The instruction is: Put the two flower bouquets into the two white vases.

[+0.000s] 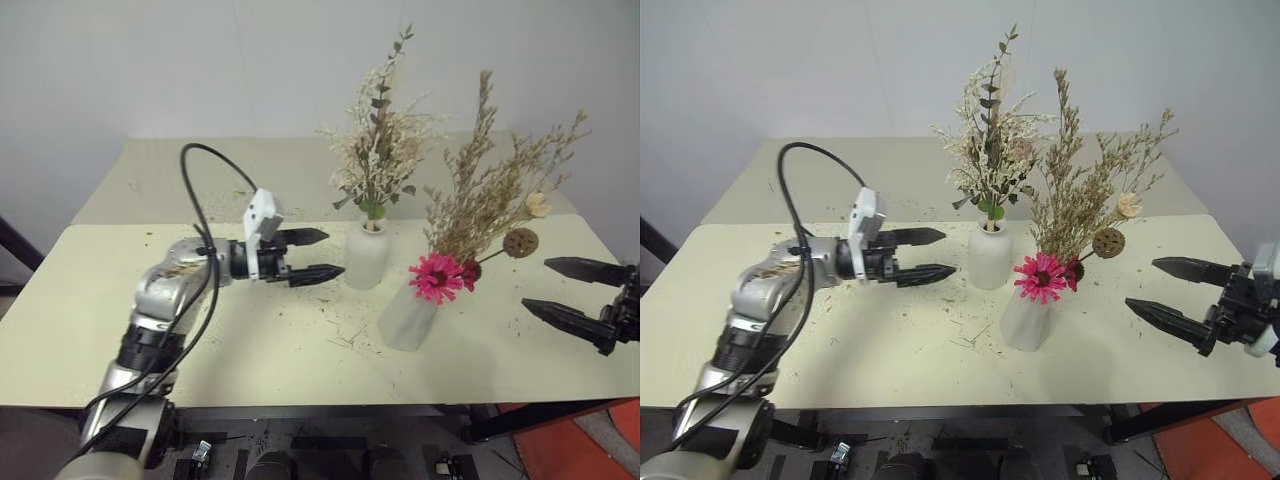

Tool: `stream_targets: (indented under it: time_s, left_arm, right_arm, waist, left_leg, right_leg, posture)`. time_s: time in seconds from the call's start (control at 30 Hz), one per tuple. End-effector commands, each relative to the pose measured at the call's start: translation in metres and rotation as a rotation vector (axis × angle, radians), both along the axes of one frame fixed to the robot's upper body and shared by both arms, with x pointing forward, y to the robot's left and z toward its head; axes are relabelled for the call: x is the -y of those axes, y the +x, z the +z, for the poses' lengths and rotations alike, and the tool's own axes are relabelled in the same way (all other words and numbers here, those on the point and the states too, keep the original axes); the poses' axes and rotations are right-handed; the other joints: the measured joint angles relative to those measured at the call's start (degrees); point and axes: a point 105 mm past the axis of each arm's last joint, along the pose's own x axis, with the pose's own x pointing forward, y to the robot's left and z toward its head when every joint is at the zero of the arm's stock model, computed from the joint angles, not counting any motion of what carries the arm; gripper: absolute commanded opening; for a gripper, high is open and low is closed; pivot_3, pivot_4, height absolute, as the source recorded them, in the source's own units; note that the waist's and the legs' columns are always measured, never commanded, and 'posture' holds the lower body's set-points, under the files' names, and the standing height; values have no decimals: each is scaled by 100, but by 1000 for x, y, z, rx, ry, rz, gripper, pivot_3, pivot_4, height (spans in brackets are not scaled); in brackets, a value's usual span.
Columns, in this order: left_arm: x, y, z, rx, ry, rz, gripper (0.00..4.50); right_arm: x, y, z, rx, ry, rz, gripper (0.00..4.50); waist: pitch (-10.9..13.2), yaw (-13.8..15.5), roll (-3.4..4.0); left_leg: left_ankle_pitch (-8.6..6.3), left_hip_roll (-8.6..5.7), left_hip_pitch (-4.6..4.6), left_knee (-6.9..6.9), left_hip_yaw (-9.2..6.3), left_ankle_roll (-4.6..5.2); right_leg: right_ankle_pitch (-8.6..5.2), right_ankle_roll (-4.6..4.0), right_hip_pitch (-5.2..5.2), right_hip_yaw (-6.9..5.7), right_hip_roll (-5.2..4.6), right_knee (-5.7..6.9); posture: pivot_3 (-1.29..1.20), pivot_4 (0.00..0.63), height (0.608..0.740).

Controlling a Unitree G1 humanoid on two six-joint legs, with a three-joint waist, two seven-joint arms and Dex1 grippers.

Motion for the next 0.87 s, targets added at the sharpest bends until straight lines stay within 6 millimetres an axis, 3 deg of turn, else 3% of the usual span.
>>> stream_targets:
  time_s: [0.03, 0.17, 0.37, 0.57, 0.87]
  left_arm:
    - [-25, -3, 26, 88, -25, 84, 4479]
    - [-62, -14, 40, 102, -54, 189, 4479]
    - [-86, -44, 34, 64, 17, 171, 4479]
    - [-94, -67, 35, 60, 4, 97, 4479]
    - [-92, -70, 33, 51, 10, 95, 4479]
  right_arm:
    - [0, 0, 8, 35, -28, 12, 4500]
    - [1, -1, 5, 27, -24, 14, 4500]
    - [2, -1, 5, 21, -20, 14, 4500]
    - [1, -1, 3, 15, -16, 16, 4500]
    - [0, -1, 3, 11, -18, 18, 4500]
  waist:
    - [0, -6, 0]
    - [0, -15, 0]
    - [1, -10, -1]
    - [1, 3, -2]
    - [1, -2, -2]
  left_leg:
    - [0, 1, 0, 0, 0, 0]
    - [-1, 2, 0, 0, 1, 1]
    - [-1, 4, 1, -2, 2, 1]
    - [-1, 6, 2, -3, 2, 1]
    - [-1, 7, 2, -5, 3, 1]
  right_leg:
    - [0, 0, 0, 0, 0, 0]
    - [0, 0, 0, 1, -2, -1]
    - [0, -1, 0, 2, -1, 0]
    - [-1, -3, 0, -1, -1, 0]
    - [-1, -4, 0, 0, -1, -1]
  posture:
    - [0, 150, 740]
    - [0, 150, 740]
    - [0, 150, 740]
    - [0, 150, 740]
    - [0, 150, 740]
